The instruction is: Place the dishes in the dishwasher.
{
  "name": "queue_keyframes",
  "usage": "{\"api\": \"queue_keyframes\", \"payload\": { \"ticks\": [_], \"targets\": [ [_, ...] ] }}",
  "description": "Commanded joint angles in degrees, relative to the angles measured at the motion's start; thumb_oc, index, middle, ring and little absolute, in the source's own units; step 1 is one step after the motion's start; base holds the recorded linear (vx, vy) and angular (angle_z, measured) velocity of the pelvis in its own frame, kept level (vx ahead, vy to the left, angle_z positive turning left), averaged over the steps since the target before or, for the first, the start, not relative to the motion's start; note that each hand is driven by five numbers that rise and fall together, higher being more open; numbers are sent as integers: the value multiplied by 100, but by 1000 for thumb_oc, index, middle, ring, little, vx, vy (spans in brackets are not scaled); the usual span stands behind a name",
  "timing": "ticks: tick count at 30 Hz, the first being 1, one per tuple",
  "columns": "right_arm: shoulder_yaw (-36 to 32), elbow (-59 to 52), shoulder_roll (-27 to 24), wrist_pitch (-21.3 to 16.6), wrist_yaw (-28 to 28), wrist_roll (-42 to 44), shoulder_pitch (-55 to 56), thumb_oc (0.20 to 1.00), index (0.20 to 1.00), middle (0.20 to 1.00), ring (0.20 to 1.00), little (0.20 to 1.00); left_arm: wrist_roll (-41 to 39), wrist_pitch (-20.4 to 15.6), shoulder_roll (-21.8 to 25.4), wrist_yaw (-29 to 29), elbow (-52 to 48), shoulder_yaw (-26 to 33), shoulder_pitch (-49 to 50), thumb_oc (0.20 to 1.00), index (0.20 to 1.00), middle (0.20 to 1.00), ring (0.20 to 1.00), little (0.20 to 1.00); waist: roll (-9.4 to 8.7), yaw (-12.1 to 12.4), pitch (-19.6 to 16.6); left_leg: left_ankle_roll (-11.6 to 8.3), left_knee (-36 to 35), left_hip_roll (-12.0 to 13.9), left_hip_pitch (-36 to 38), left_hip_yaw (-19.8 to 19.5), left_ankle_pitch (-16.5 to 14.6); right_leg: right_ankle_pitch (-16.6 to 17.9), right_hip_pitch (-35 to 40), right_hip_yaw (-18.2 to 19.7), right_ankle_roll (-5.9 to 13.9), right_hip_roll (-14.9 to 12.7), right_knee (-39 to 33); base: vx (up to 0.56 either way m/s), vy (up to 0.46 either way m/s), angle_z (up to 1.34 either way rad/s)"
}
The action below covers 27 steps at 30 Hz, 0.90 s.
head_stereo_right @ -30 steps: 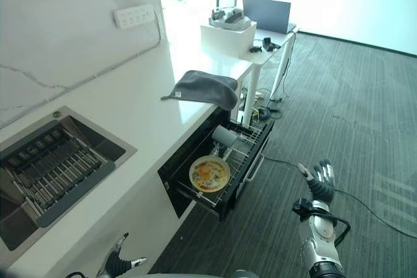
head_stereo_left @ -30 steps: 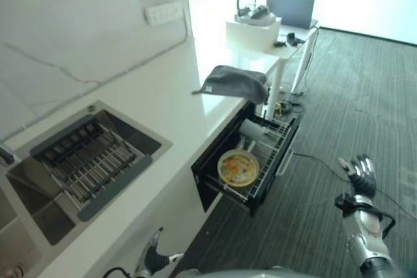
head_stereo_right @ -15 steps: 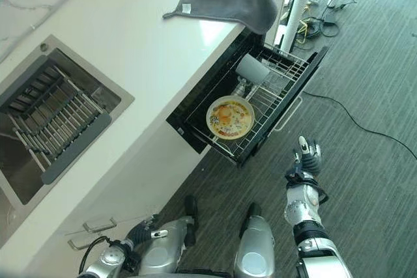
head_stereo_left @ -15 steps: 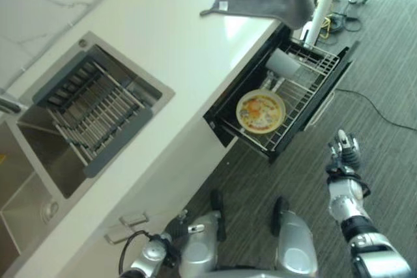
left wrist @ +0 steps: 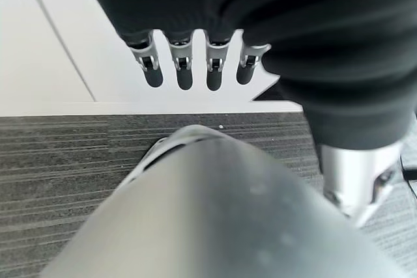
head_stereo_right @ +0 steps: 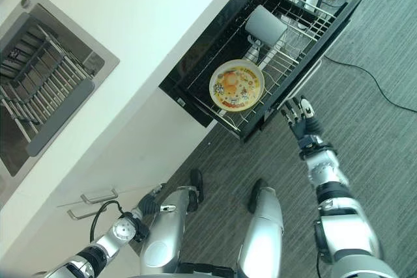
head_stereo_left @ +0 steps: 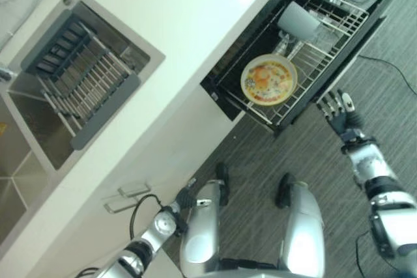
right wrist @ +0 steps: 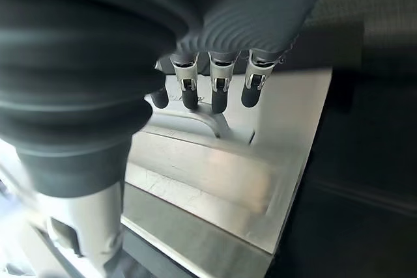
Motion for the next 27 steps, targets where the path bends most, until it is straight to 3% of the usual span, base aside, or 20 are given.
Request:
{"api": "queue_keyframes", "payload": {
  "ticks": [1,4,6,8,15,23,27],
  "targets": [
    [135,-927,266,-77,853,-143,-1129,1000,1000,1000,1000,1000,301,166,156,60,-102,-147,244,1000,1000,1000,1000,1000,32,307,-152,273,-353,-273,220,122,71,-559,301,-157,-72,186,735,-32,26,7],
    [368,-1226,330,76,814,-284,-1481,1000,1000,1000,1000,1000,415,336,308,-119,-121,-128,227,1000,1000,1000,1000,1000,-18,420,-152,303,-252,-248,80,97,57,-533,216,-210,-66,168,790,-6,4,1],
    [541,-1275,391,266,689,-627,-1813,1000,1000,1000,1000,1000,307,724,325,-328,-15,-170,245,1000,1000,1000,1000,1000,-33,515,-152,316,-179,-240,-9,61,55,-526,168,-247,-71,151,838,2,31,5],
    [821,-1202,444,376,658,-1155,-2104,1000,1000,1000,1000,1000,422,611,240,-248,181,-41,248,1000,1000,1000,1000,1000,-46,617,-152,332,-138,-224,-80,37,77,-510,146,-301,-92,141,856,17,55,8],
    [1357,-340,446,581,143,-1483,-3184,1000,1000,1000,1000,1000,611,530,318,-265,136,-248,190,1000,1000,1000,1000,1000,-87,983,-152,387,9,-229,-349,-96,61,-475,70,-485,-121,81,887,17,69,7],
    [1655,170,579,508,42,-1216,-3852,1000,1000,1000,1000,1000,507,599,512,-265,15,-355,160,1000,1000,1000,1000,1000,-172,1291,-152,396,-96,-262,-466,-235,139,-276,134,-646,-51,47,623,43,80,6],
    [1759,153,728,376,-115,-1015,-3941,1000,1000,1000,1000,1000,501,551,573,-205,95,-221,216,1000,1000,1000,1000,1000,-282,1409,-152,348,-484,-236,-323,-304,321,26,349,-713,99,76,55,55,41,13]
  ]
}}
